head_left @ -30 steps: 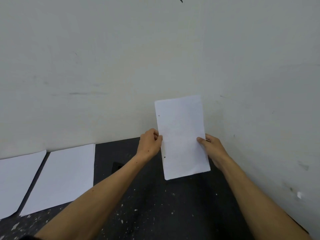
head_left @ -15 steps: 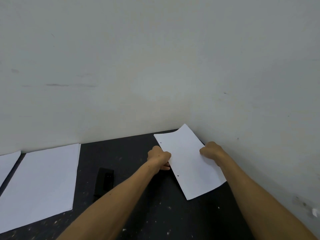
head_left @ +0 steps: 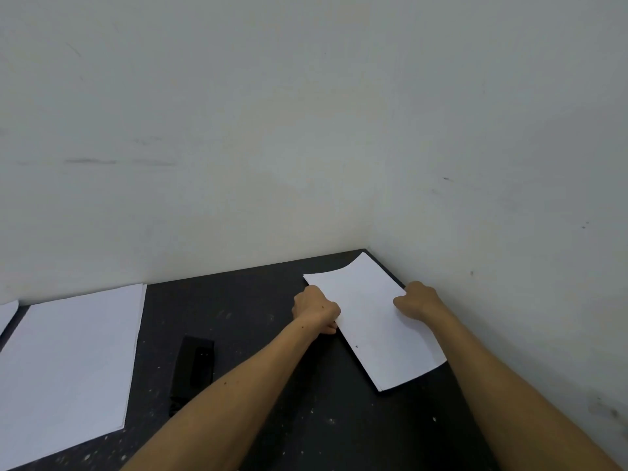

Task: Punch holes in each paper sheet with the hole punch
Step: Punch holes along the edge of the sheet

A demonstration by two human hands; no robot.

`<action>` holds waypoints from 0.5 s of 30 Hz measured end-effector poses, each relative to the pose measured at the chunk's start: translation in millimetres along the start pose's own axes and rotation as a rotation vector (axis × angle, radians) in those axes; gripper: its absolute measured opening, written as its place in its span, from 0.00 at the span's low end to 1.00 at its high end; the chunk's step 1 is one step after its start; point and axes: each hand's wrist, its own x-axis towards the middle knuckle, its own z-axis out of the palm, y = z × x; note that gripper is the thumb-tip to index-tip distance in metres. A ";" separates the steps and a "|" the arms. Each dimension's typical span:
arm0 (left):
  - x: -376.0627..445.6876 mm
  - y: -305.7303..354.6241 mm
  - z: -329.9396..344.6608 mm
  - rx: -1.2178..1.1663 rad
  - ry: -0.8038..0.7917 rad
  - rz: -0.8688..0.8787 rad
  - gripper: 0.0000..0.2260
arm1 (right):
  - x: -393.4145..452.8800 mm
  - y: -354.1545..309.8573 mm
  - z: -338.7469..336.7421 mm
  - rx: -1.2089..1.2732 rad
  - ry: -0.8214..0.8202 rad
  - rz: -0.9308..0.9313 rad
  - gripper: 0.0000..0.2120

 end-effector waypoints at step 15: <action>-2.4 -0.8 0.0 0.066 0.016 0.040 0.05 | -1.5 13.4 15.7 -0.083 0.066 -0.105 0.07</action>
